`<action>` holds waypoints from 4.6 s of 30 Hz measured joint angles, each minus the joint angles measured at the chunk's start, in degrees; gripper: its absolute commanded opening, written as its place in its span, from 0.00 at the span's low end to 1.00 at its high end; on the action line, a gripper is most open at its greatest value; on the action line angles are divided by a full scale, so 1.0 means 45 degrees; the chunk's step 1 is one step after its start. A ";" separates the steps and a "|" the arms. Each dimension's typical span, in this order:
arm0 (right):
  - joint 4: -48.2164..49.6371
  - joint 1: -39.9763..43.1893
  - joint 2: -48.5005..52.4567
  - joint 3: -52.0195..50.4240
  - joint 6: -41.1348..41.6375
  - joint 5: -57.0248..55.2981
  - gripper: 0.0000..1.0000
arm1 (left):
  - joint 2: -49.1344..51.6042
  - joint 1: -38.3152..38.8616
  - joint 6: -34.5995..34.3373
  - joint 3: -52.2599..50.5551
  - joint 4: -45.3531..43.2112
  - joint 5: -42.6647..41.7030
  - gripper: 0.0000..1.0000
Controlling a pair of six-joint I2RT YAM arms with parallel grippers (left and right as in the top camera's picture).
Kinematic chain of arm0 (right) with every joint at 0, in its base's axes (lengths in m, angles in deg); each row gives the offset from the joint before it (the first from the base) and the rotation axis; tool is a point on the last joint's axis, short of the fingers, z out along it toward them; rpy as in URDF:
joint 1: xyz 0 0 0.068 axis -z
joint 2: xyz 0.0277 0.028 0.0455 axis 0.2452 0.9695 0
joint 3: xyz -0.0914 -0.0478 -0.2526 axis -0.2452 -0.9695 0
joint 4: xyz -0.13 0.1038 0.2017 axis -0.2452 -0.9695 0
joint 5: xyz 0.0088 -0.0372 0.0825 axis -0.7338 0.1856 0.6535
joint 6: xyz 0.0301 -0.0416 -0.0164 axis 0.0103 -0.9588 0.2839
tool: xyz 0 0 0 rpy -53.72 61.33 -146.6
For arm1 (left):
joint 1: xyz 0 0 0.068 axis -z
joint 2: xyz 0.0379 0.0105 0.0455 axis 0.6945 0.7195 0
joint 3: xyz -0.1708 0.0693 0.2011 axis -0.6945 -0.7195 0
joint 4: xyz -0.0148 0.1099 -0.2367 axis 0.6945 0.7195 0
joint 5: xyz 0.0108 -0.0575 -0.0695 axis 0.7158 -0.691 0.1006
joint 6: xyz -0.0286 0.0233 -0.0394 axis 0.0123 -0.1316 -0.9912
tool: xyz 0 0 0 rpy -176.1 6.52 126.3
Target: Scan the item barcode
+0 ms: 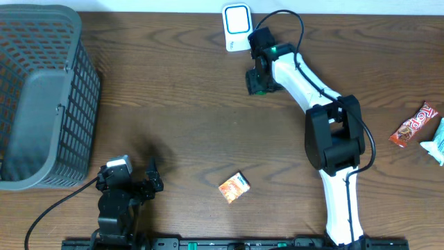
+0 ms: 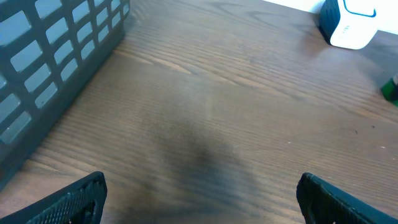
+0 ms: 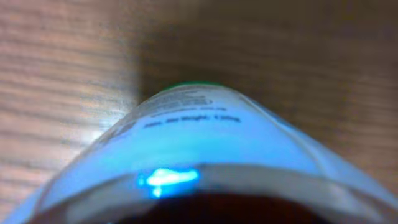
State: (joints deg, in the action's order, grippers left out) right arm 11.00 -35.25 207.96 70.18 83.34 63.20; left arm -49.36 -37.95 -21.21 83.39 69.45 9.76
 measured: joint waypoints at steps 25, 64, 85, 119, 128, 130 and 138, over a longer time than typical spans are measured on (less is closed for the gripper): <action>-0.1870 0.0593 0.0398 0.4177 0.2589 0.6081 0.51 | 0.0000 0.0000 0.0000 0.0000 0.0010 0.0000 0.98; 1.3255 0.1928 0.4279 0.4284 2.0380 1.2789 0.52 | 0.0000 0.0000 0.0000 0.0000 0.0015 0.0000 0.98; 1.7053 0.1865 0.4129 0.4284 2.0555 1.5004 0.33 | 0.0000 0.0000 0.0000 0.0000 0.0015 0.0000 0.98; -0.5236 0.3861 -0.2914 -0.0408 0.8461 -0.6572 0.48 | 0.0010 0.0000 0.0000 0.0000 0.0019 -0.0005 0.98; -0.2720 0.8004 -0.2749 -0.3959 0.8417 -0.6819 0.44 | 0.0010 0.0000 0.0000 0.0000 0.0019 -0.0005 0.98; -0.2453 0.8752 -0.2749 -0.3997 0.8412 -0.7213 0.64 | 0.0010 0.0000 0.0000 0.0000 0.0019 -0.0005 0.98; -0.2205 1.0224 -0.2749 -0.3881 0.7344 -0.8689 0.99 | 0.0010 0.0000 0.0000 0.0000 0.0019 0.0000 0.98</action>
State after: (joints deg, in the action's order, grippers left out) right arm 1.07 10.76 195.58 52.72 116.39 24.09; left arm -49.32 -37.95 -21.21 83.39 69.54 9.76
